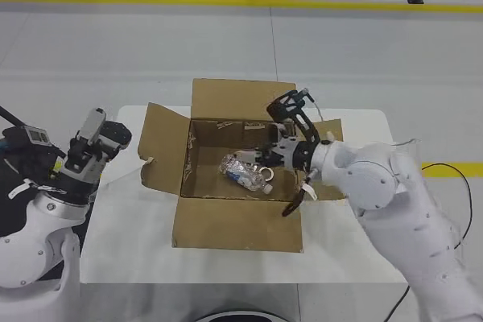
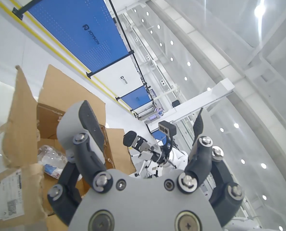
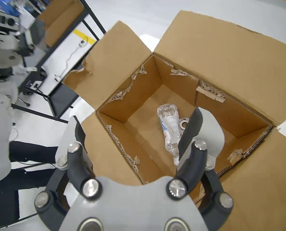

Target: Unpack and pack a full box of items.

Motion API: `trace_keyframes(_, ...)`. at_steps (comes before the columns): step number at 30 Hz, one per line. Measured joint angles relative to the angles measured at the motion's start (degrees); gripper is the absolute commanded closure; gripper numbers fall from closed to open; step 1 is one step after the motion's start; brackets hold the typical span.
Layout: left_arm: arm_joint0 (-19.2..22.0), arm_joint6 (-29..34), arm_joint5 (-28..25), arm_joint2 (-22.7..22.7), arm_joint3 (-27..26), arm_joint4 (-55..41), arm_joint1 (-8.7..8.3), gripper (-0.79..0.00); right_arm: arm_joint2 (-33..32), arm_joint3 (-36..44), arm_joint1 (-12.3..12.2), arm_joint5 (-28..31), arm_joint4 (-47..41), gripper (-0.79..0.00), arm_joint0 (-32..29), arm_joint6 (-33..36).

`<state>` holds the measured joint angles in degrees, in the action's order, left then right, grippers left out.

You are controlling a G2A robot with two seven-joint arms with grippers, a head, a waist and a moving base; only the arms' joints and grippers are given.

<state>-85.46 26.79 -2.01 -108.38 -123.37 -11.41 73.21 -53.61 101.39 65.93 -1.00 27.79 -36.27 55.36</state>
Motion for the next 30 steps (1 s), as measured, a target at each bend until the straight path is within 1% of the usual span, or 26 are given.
trace_keyframes(4, -1.0, 0.8, -1.3, -3.0, 1.2, -3.3, -0.18, -0.785, 8.6, -7.3, 2.3, -0.9, 3.7, -0.785, 7.0, 4.8)
trace_keyframes(7, -2.3, 1.9, -3.8, -4.7, 1.6, -6.8, -0.22, -0.785, 14.5, -13.1, 4.4, -1.1, 4.6, -0.785, 11.5, 7.7)
trace_keyframes(13, -2.6, 2.2, -4.4, -5.1, 1.7, -7.6, -0.23, -0.785, 23.6, -23.9, 9.1, -5.2, 6.6, -0.785, 17.8, 10.5)
trace_keyframes(18, -2.6, 2.2, -4.4, -5.1, 1.7, -7.6, -0.23, -0.785, 28.8, -32.2, 13.3, -5.7, 6.1, -0.785, 20.8, 10.2)
trace_keyframes(21, -2.6, 2.2, -4.4, -5.1, 1.7, -7.6, -0.23, -0.785, 30.8, -36.8, 15.7, -5.6, 5.7, -0.785, 21.9, 9.5)
trace_keyframes(30, -2.6, 2.2, -4.4, -5.1, 1.7, -7.6, -0.23, -0.785, 34.1, -47.9, 21.3, -4.1, 5.1, -0.785, 23.9, 9.0)
